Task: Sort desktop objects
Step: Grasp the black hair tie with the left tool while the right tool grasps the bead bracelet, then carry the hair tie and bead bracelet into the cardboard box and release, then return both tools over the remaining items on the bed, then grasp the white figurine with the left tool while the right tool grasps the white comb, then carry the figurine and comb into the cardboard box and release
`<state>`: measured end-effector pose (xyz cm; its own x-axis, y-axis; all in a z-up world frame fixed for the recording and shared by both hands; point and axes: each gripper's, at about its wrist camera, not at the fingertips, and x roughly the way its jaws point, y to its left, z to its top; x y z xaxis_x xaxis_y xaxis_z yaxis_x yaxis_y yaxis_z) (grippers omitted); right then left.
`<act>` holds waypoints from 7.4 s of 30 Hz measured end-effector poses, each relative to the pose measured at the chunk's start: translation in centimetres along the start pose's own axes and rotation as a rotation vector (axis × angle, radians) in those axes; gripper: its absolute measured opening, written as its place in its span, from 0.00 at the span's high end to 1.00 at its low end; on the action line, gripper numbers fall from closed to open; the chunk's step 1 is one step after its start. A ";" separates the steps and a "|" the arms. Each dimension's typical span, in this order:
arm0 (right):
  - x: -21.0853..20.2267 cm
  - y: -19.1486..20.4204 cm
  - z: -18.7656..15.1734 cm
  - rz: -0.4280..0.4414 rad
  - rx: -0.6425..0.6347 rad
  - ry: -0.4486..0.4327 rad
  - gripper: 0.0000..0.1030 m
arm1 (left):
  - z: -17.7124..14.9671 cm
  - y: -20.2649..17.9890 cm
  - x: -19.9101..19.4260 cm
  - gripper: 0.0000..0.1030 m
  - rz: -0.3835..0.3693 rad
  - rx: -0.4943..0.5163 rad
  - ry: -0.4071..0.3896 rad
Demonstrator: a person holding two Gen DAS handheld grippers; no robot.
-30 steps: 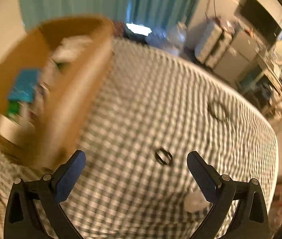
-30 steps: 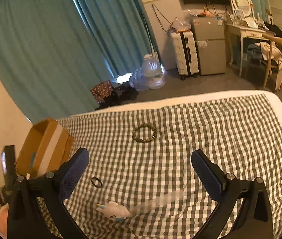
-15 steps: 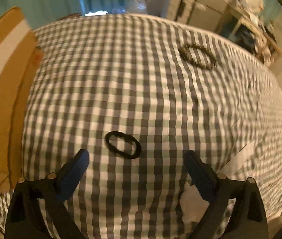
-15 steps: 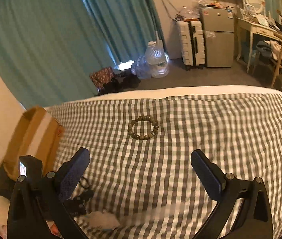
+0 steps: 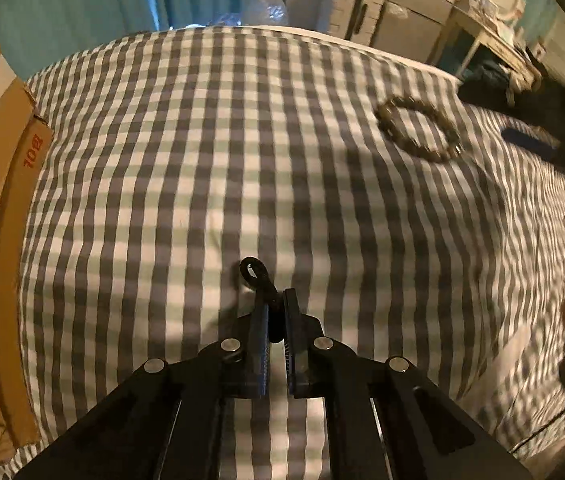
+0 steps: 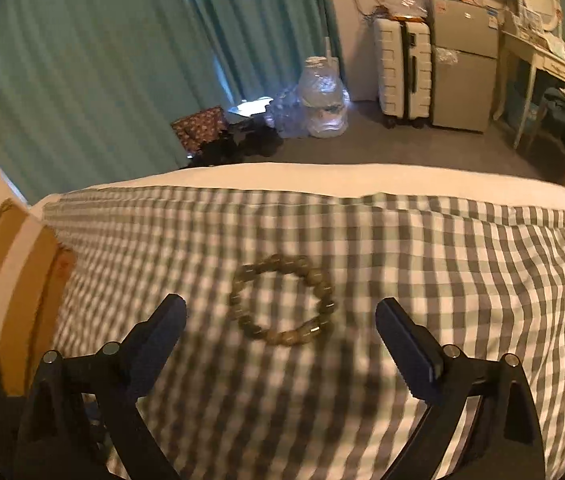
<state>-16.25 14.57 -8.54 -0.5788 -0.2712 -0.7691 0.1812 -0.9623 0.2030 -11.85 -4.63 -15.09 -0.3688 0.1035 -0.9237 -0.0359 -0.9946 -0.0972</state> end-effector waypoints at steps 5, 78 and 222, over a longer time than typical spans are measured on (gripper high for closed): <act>3.3 -1.9 -0.5 0.001 0.024 0.085 0.71 | 2.4 1.9 0.4 0.93 -0.031 -0.077 -0.028; -11.1 37.2 0.9 0.526 -0.333 -0.040 0.60 | -3.3 25.7 -21.7 0.67 0.275 -0.579 -0.424; -9.8 8.5 -6.6 0.168 -0.070 0.217 0.96 | -0.9 6.0 -14.3 0.57 -0.020 -0.208 -0.202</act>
<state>-3.81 9.19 -3.30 -0.3537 -0.4086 -0.8414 0.3192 -0.8983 0.3020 -5.91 -12.10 -2.78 -0.5484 0.0997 -0.8302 0.1388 -0.9682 -0.2079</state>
